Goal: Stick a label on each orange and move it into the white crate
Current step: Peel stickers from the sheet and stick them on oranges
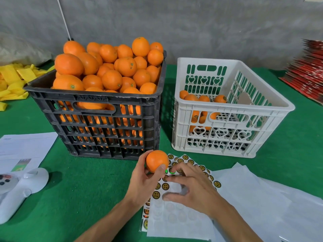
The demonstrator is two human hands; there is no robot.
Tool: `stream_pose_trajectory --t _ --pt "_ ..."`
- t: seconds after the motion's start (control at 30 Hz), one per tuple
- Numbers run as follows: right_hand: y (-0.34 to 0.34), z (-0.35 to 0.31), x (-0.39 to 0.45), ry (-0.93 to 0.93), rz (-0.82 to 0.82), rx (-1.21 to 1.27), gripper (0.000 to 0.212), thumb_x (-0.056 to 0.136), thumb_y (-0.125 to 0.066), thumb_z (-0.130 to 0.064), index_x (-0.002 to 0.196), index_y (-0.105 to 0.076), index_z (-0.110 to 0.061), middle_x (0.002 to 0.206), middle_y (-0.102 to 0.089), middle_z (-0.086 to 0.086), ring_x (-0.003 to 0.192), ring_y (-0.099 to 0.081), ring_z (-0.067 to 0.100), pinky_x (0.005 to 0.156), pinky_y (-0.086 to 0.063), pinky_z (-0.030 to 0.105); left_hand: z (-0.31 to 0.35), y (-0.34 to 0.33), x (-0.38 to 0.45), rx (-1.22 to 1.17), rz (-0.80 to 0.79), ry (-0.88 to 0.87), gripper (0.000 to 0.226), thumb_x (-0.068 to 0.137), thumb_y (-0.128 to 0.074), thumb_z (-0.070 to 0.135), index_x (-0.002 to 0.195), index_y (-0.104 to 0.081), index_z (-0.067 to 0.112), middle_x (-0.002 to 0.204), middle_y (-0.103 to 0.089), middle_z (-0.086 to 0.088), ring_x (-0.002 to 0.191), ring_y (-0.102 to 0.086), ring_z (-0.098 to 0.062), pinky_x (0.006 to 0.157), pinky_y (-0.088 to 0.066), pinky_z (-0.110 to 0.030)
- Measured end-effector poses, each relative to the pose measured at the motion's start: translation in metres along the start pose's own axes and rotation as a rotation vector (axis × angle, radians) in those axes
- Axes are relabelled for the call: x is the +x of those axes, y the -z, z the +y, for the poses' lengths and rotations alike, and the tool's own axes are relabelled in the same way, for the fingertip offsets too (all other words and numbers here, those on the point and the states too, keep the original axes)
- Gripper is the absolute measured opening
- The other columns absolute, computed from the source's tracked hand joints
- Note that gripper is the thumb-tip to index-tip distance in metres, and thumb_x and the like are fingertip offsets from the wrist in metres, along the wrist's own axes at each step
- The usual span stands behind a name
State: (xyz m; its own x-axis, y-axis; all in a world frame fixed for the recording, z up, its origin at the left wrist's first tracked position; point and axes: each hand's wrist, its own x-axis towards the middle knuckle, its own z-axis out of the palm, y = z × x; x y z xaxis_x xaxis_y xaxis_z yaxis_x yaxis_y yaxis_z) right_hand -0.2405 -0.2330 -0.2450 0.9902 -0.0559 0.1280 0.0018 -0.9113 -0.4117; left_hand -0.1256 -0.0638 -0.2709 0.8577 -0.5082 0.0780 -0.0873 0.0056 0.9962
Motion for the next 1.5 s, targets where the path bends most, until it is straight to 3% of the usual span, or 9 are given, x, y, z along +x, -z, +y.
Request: stream_pose_trajectory --t 0.1,0.4,0.6,0.7,0.9,1.03,1.13,1.4,1.5 --pt "-0.001 -0.003 0.001 0.064 -0.022 0.016 0.059 0.085 -0.059 -0.077 0.129 -0.07 -0.039 0.129 -0.051 -0.025 0.107 -0.03 -0.006 0.096 -0.024 0.016 -0.001 0.001 0.002 -0.01 0.005 0.005 0.056 0.081 -0.076 0.062 0.131 -0.052 0.056 0.119 -0.071 0.009 0.101 -0.076 -0.026 0.087 -0.063 -0.038" --pt "-0.012 -0.002 0.008 -0.065 0.048 0.396 0.033 0.081 -0.082 -0.05 0.109 -0.081 -0.031 0.106 -0.059 -0.02 0.105 -0.054 0.01 0.087 -0.048 0.036 -0.002 0.002 0.001 -0.034 0.009 -0.001 0.059 0.082 -0.077 0.062 0.134 -0.052 0.054 0.121 -0.069 0.011 0.102 -0.077 -0.028 0.086 -0.063 -0.035" --pt "-0.016 0.003 0.013 -0.134 0.014 0.495 0.033 0.078 -0.083 -0.052 0.106 -0.079 -0.036 0.105 -0.059 -0.019 0.101 -0.055 0.01 0.076 -0.052 0.024 0.003 0.001 0.0 -0.03 0.006 -0.026 0.059 0.082 -0.077 0.058 0.135 -0.051 0.051 0.12 -0.068 0.013 0.1 -0.077 -0.028 0.081 -0.061 -0.029" --pt "-0.018 0.001 0.012 -0.128 0.045 0.429 0.028 0.084 -0.083 -0.044 0.109 -0.078 -0.034 0.099 -0.056 -0.017 0.092 -0.054 0.006 0.076 -0.055 0.024 0.005 0.001 -0.001 -0.04 0.005 -0.046 0.059 0.084 -0.076 0.055 0.137 -0.051 0.047 0.119 -0.067 0.02 0.101 -0.076 -0.023 0.08 -0.06 -0.024" --pt "-0.012 -0.002 0.006 -0.077 0.03 0.097 0.063 0.079 -0.063 -0.08 0.13 -0.067 -0.043 0.102 -0.047 -0.019 0.082 -0.048 -0.001 0.078 -0.042 0.025 0.004 0.003 0.0 -0.07 0.018 -0.03 0.062 0.086 -0.075 0.056 0.141 -0.049 0.045 0.121 -0.068 0.014 0.098 -0.077 -0.031 0.081 -0.063 -0.032" --pt "-0.008 -0.003 0.006 -0.146 0.1 -0.122 0.066 0.088 -0.049 -0.08 0.138 -0.062 -0.039 0.099 -0.043 -0.015 0.084 -0.052 0.006 0.074 -0.044 0.026 0.005 0.004 0.001 -0.083 0.024 -0.021 0.068 0.083 -0.077 0.064 0.142 -0.049 0.046 0.129 -0.065 0.006 0.098 -0.077 -0.034 0.081 -0.065 -0.038" --pt "-0.006 -0.005 0.006 -0.19 0.072 -0.201 0.067 0.092 -0.038 -0.08 0.139 -0.061 -0.038 0.097 -0.036 -0.015 0.085 -0.058 0.01 0.067 -0.044 0.028 0.005 0.002 0.0 -0.068 0.011 -0.011 0.067 0.082 -0.077 0.062 0.14 -0.049 0.046 0.123 -0.064 0.018 0.102 -0.076 -0.031 0.082 -0.065 -0.043" --pt "-0.01 -0.002 0.008 -0.266 0.133 -0.038 0.04 0.095 -0.054 -0.067 0.122 -0.072 -0.043 0.081 -0.043 -0.015 0.074 -0.048 0.004 0.058 -0.032 0.024 0.006 -0.001 -0.001 -0.008 -0.007 -0.032 0.058 0.082 -0.072 0.062 0.134 -0.048 0.053 0.13 -0.059 0.004 0.095 -0.075 -0.028 0.072 -0.062 -0.027" --pt "-0.013 0.002 0.009 -0.292 0.193 0.122 0.024 0.092 -0.062 -0.064 0.105 -0.075 -0.049 0.086 -0.054 -0.018 0.076 -0.056 0.003 0.058 -0.038 0.019 0.003 0.0 0.001 0.017 -0.025 -0.029 0.061 0.082 -0.071 0.065 0.136 -0.046 0.053 0.13 -0.058 0.001 0.09 -0.076 -0.027 0.071 -0.062 -0.027"
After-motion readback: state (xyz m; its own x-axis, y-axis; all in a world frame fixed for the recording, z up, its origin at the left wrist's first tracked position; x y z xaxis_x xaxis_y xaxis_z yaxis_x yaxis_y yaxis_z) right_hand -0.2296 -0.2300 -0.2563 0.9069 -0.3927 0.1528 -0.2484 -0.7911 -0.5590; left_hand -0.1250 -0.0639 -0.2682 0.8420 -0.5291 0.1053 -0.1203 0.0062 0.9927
